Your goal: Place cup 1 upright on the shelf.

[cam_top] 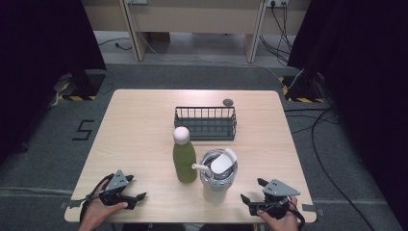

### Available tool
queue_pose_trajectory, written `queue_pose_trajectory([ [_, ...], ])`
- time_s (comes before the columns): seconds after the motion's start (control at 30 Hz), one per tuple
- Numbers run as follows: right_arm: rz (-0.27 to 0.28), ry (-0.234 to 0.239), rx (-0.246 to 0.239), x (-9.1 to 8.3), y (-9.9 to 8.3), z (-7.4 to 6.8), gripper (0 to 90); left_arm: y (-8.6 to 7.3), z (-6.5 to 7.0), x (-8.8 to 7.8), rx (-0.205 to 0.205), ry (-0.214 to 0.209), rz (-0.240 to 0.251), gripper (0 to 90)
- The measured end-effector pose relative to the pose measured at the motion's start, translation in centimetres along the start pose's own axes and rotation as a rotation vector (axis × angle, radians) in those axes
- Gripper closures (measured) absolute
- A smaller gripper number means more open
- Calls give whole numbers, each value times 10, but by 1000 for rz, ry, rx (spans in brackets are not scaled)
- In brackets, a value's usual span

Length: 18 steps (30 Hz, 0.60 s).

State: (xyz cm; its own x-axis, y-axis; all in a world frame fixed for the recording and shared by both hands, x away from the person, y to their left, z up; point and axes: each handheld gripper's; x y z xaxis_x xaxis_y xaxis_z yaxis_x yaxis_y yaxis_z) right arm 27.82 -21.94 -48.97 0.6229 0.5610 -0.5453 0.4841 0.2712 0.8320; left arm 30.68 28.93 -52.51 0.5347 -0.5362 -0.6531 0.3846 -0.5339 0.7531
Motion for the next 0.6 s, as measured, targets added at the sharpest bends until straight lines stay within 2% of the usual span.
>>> queue_pose_trajectory([
  [0.1, 32, 36, -2, -6, 1, -8, 155, 0, -1, 0, -20, -9, -4, 150],
  [0.3, 71, 89, -27, -8, 5, -23, 154, 0, -2, 1, -22, -9, -5, 140],
  [0.6, 96, 170, -76, 7, 13, -45, 154, 0, -2, 1, -21, -8, -9, 137],
])
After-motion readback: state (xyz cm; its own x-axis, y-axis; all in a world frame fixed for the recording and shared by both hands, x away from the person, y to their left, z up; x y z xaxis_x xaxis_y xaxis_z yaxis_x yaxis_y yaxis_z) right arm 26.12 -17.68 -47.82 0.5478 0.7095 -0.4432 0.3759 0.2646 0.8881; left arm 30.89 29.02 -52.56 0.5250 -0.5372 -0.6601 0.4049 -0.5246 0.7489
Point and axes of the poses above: each handheld gripper's, and its own axes: x roughly forward along the jaws, y roughly out of its top, z roughly to its right, and after that the axes turned 6 degrees about x, right-handed
